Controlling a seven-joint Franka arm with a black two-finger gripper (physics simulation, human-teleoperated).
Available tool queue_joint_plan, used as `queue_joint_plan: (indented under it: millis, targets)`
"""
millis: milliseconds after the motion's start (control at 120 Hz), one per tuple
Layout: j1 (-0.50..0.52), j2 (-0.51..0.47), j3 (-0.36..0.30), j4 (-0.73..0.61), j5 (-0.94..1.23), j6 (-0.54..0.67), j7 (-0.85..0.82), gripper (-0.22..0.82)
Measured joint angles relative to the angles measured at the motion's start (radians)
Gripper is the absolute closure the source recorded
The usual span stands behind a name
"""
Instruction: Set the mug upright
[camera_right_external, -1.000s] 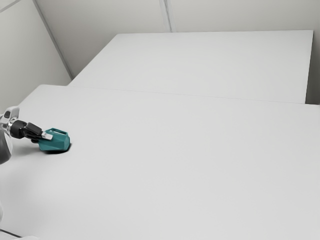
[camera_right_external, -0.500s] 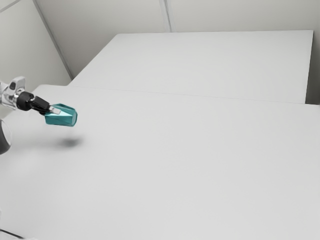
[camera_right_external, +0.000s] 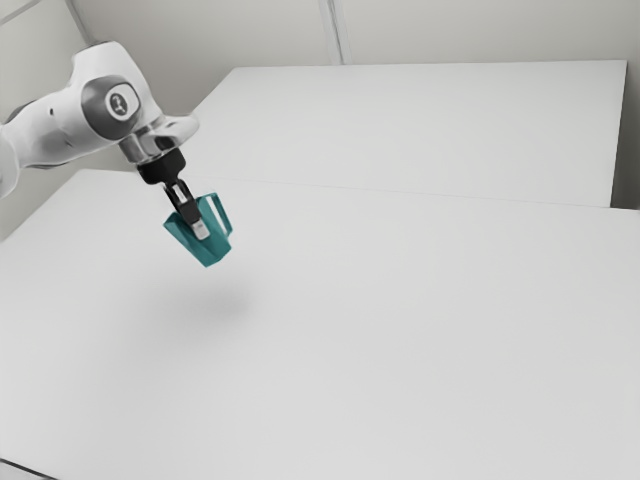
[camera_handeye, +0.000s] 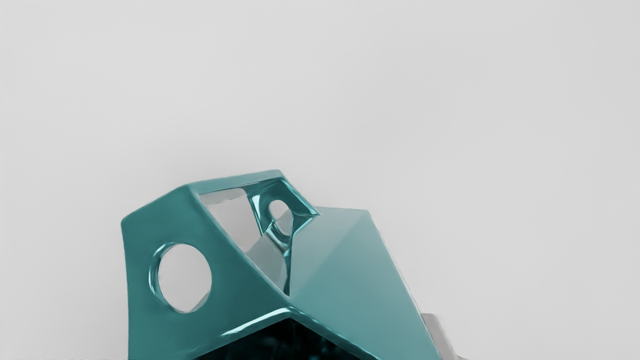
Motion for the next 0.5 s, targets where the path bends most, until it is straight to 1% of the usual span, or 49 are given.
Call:
queue_joint_plan:
  millis: [100,175,292,375,500]
  targets:
    - [-0.044,-0.044,-0.018,-0.11,0.093,0.14,-0.04,0.78]
    - [-0.069,-0.063,-0.037,-0.153,0.164,0.231,-0.073,0.78]
    - [-0.142,-0.112,-0.03,-0.261,0.237,0.362,-0.124,0.79]
    - [-0.173,-0.129,-0.023,-0.325,0.267,0.432,-0.159,0.79]
    - [-0.161,-0.129,-0.022,-0.37,0.321,0.498,-0.21,0.79]
